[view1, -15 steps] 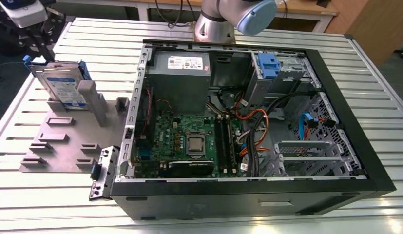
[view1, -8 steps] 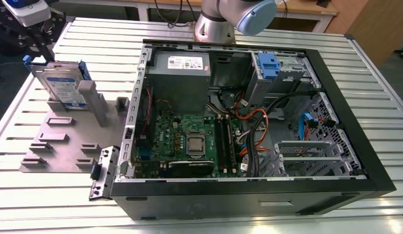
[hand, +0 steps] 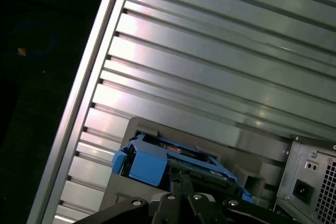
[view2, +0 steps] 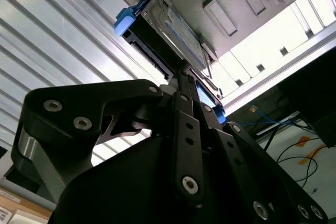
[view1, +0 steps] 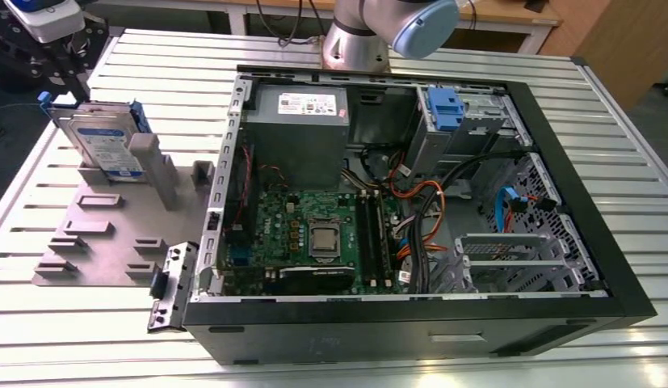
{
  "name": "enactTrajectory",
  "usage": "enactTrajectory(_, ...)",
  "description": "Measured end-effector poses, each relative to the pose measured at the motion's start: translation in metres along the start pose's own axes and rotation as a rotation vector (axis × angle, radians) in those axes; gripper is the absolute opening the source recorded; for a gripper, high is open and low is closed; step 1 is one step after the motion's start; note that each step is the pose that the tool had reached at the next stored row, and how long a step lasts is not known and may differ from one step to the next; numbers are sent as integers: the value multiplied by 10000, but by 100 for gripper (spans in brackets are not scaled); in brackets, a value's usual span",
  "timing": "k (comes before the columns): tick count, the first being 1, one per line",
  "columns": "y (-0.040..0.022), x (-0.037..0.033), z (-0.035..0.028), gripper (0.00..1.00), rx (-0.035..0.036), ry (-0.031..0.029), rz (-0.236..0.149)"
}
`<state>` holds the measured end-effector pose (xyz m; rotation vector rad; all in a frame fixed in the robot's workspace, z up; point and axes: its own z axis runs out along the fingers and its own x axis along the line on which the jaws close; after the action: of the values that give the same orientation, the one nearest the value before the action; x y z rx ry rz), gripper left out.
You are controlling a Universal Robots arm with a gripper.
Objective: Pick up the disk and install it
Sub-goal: 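Pick up the disk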
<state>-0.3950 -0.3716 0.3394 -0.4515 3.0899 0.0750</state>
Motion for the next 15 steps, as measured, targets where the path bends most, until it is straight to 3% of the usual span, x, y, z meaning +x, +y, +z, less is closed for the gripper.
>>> enactTrajectory(4, 0, 0, 0, 11, -7, 12, -271)
enactTrajectory(15, 0, 0, 5, 11, -55, 100, -2230)
